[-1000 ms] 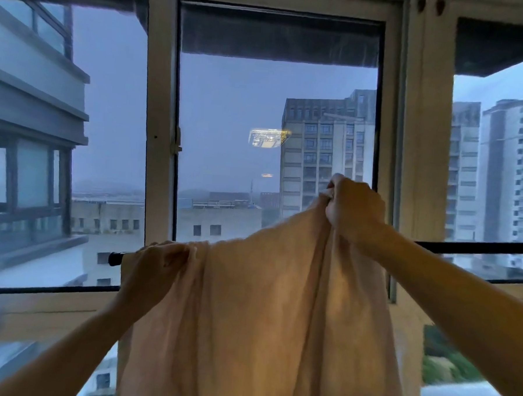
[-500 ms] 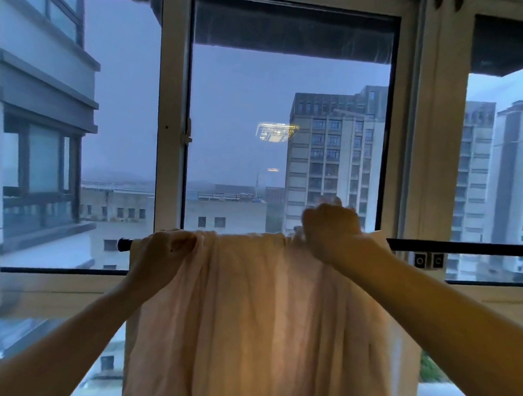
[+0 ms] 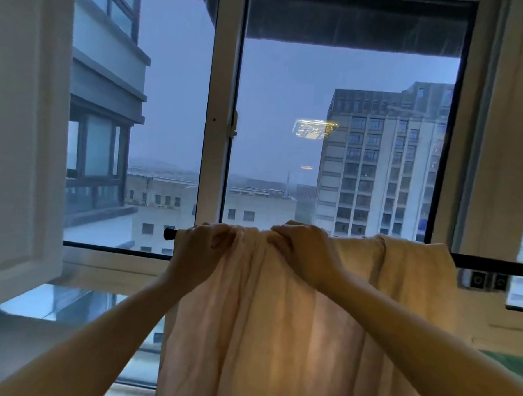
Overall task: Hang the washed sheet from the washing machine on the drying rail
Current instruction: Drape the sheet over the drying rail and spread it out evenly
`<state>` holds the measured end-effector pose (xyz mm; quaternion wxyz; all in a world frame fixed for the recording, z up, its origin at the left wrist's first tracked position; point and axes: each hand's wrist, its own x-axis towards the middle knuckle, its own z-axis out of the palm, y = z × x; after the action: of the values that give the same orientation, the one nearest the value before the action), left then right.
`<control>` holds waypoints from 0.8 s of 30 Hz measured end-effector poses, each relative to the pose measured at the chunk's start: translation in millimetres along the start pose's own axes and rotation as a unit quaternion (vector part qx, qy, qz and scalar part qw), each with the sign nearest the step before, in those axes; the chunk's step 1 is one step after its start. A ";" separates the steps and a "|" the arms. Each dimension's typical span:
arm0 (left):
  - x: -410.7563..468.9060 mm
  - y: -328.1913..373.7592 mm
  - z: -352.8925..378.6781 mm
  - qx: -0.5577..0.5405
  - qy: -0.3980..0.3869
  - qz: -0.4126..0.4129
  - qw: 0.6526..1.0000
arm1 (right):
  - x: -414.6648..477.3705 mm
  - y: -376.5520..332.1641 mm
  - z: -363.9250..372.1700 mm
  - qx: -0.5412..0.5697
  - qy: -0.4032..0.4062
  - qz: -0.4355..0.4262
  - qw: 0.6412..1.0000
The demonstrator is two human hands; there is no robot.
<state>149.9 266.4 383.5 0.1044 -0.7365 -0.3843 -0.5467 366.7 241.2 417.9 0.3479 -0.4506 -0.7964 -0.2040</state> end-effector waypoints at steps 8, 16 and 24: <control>1.1 -1.9 -7.3 0.002 -0.013 -0.013 1.000 | -6.1 33.8 -30.0 -0.011 0.050 0.072 0.996; 1.8 5.4 4.6 0.069 -0.027 0.016 0.997 | -34.8 67.2 -59.1 -0.160 -0.027 0.042 0.986; -6.6 -2.5 0.6 0.114 -0.012 0.064 0.991 | -22.2 25.1 -40.0 -0.179 -0.012 0.031 0.983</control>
<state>148.0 265.4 376.8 0.2182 -0.7493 -0.3972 -0.4829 410.9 215.7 428.9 0.2579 -0.5324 -0.7369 -0.3271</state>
